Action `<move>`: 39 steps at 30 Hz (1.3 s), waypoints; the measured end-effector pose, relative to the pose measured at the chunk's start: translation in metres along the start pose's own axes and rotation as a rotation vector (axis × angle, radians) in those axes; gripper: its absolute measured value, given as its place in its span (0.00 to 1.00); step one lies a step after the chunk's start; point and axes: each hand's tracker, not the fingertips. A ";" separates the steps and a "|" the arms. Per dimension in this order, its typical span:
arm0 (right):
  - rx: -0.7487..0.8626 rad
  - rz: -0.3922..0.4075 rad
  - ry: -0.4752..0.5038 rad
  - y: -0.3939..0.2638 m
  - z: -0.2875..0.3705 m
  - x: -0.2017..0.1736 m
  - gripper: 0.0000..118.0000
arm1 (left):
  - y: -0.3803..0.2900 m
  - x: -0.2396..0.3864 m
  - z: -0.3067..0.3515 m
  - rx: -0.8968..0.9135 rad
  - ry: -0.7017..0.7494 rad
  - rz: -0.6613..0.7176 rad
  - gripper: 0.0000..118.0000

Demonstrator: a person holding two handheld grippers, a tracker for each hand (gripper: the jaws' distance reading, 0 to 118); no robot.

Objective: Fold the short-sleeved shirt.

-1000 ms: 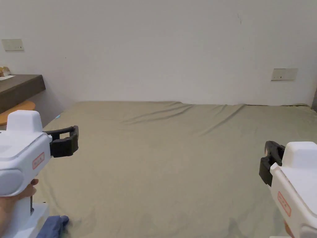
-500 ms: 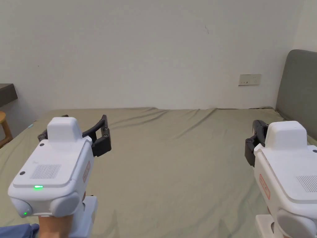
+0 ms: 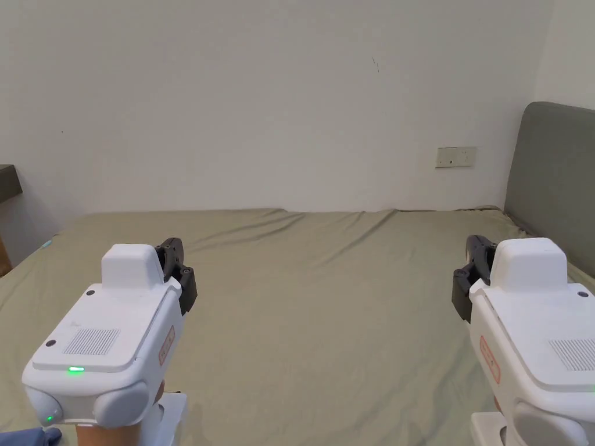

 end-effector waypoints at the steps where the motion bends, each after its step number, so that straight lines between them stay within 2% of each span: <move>1: 0.000 0.001 -0.001 0.000 0.001 0.000 0.01 | 0.000 0.000 0.000 -0.001 -0.001 -0.007 0.00; 39: 0.007 0.018 0.010 0.000 -0.001 -0.009 0.01 | -0.006 -0.021 -0.006 -0.007 -0.005 -0.008 0.00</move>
